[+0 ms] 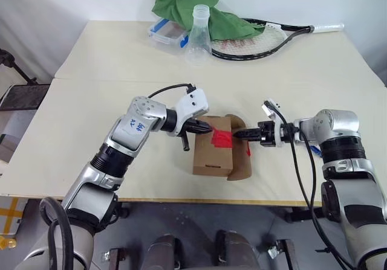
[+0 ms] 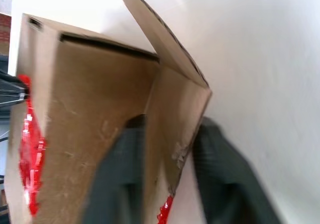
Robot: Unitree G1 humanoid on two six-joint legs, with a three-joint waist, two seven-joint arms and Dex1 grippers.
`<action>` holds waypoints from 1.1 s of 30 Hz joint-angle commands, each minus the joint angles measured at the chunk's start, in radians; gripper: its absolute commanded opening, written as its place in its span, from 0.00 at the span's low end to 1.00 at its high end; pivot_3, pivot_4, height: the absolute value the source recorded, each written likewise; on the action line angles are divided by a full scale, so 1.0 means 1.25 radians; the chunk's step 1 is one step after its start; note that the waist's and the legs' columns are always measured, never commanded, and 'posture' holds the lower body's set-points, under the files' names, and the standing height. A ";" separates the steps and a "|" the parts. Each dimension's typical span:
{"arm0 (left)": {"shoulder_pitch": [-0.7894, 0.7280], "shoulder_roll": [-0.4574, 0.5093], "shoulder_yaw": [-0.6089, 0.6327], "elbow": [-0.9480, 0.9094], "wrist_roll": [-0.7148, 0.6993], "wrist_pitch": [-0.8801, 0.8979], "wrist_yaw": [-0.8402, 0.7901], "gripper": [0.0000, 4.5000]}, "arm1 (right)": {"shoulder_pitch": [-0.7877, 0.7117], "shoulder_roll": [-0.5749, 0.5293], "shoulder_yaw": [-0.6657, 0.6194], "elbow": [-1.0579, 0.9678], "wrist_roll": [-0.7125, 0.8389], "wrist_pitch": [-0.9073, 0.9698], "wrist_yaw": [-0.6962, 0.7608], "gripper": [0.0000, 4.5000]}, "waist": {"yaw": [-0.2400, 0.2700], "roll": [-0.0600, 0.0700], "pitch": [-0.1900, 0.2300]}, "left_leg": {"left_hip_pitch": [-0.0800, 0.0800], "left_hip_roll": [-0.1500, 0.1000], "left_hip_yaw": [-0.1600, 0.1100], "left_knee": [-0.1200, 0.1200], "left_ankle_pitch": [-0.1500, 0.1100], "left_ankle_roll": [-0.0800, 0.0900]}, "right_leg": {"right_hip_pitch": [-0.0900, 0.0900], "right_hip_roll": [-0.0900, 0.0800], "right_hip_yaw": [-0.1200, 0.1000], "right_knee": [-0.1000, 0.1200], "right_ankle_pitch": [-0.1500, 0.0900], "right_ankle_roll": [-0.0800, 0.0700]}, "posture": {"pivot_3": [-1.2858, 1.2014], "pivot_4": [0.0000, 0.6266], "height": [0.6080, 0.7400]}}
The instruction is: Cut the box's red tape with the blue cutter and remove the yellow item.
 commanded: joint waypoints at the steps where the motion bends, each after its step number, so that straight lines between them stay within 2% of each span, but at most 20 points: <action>1: 0.030 0.014 -0.015 -0.007 0.014 0.019 -0.004 0.00 | -0.006 -0.002 -0.066 -0.053 0.017 0.075 -0.063 0.01 | 0.001 0.000 0.000 | 0.000 0.000 0.000 0.000 0.000 0.000 | 0.000 0.000 0.000 0.000 0.000 0.000 | 0.52 0.24 1.00; 5: 0.045 0.018 -0.015 -0.015 0.017 0.015 -0.001 0.00 | -0.014 0.016 -0.151 -0.162 0.037 0.204 -0.162 0.01 | 0.003 0.000 0.000 | -0.001 0.000 -0.001 0.000 0.000 0.000 | 0.000 0.000 0.000 0.000 0.000 0.000 | 0.52 0.24 1.00; 9: 0.051 0.020 -0.014 -0.016 0.020 0.009 0.000 0.00 | -0.011 0.003 -0.162 -0.235 0.141 0.217 -0.254 0.01 | 0.005 0.000 0.000 | -0.001 -0.001 -0.001 0.000 0.000 0.000 | 0.000 0.000 0.000 0.000 0.000 0.000 | 0.52 0.24 1.00; 14: 0.048 0.008 -0.014 0.002 0.029 -0.023 0.009 0.00 | -0.046 -0.071 -0.108 -0.324 0.410 0.217 -0.470 0.01 | 0.007 0.001 0.001 | -0.001 -0.001 -0.001 0.000 0.000 0.000 | 0.000 -0.001 0.000 0.000 0.000 0.000 | 0.52 0.24 1.00; 20: 0.046 -0.003 0.008 0.002 0.025 -0.038 0.033 0.00 | -0.122 -0.132 -0.050 -0.291 0.743 0.217 -0.784 0.01 | 0.006 0.001 0.001 | -0.001 -0.001 -0.001 0.000 0.000 0.000 | 0.000 -0.001 0.000 0.000 0.000 0.000 | 0.52 0.24 1.00; 24: 0.050 0.015 0.035 0.005 0.029 -0.045 0.044 0.00 | -0.172 -0.160 -0.011 -0.267 0.908 0.217 -1.000 0.01 | 0.003 0.001 0.001 | -0.001 -0.001 -0.001 0.000 0.000 0.000 | -0.001 -0.001 0.000 -0.001 0.000 0.000 | 0.52 0.24 1.00; 28: 0.053 0.031 0.060 0.009 0.028 -0.048 0.042 0.00 | -0.168 -0.189 0.075 -0.293 1.128 0.120 -1.222 0.01 | 0.006 0.000 0.001 | -0.004 0.000 -0.002 0.000 0.000 0.000 | -0.003 -0.001 -0.001 -0.001 0.000 0.000 | 0.52 0.24 1.00; 32: 0.042 0.049 0.094 -0.002 0.009 -0.036 0.034 0.00 | -0.152 -0.175 0.108 -0.340 1.184 0.056 -1.323 0.01 | 0.003 0.000 0.001 | -0.005 0.000 -0.002 -0.001 0.000 0.000 | -0.003 -0.001 -0.002 -0.004 0.000 0.000 | 0.52 0.24 1.00; 33: 0.028 0.058 0.129 -0.011 -0.030 -0.005 0.012 0.00 | -0.152 -0.180 0.121 -0.347 1.184 0.056 -1.331 0.01 | 0.003 0.000 0.001 | -0.005 0.000 -0.002 -0.001 0.000 0.000 | -0.003 -0.001 -0.002 -0.004 0.000 0.000 | 0.52 0.24 1.00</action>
